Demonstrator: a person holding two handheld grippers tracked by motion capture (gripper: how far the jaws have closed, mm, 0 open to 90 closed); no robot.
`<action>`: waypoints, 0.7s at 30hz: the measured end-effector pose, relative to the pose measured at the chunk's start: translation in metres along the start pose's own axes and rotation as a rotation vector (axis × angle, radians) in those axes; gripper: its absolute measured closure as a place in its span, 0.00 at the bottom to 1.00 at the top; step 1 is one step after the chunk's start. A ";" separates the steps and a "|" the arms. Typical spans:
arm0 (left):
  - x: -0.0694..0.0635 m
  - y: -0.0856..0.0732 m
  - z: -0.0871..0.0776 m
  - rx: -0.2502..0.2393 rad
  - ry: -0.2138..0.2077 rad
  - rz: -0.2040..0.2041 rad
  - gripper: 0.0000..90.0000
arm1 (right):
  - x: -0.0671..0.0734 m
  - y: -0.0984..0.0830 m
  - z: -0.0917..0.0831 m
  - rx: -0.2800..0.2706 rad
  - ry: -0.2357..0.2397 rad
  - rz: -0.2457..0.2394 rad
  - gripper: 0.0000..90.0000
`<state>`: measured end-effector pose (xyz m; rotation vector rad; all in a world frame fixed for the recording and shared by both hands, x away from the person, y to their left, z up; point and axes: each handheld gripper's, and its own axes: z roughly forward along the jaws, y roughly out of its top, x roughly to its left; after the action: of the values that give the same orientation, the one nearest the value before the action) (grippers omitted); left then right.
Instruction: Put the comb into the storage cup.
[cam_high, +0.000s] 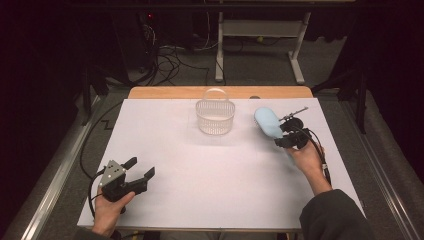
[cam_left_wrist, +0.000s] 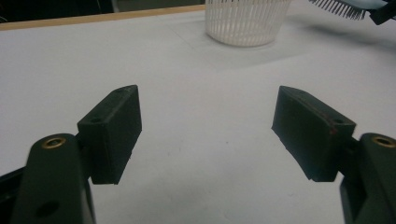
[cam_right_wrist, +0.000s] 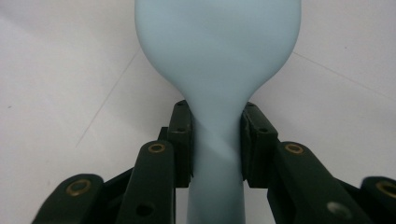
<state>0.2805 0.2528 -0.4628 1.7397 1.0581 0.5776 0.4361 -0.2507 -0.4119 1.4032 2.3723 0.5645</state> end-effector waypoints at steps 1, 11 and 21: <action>0.000 0.000 0.000 0.000 0.000 0.000 0.28 | 0.001 -0.002 -0.003 -0.008 0.007 0.002 0.79; 0.000 0.005 -0.001 -0.014 -0.004 -0.007 0.28 | 0.010 -0.021 -0.019 -0.071 0.037 -0.007 0.79; -0.008 0.009 -0.003 -0.027 -0.004 0.020 0.28 | 0.022 -0.043 -0.040 -0.173 0.091 0.008 0.79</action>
<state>0.2778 0.2459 -0.4524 1.7294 1.0264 0.5978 0.3751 -0.2570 -0.3994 1.3377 2.3241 0.8306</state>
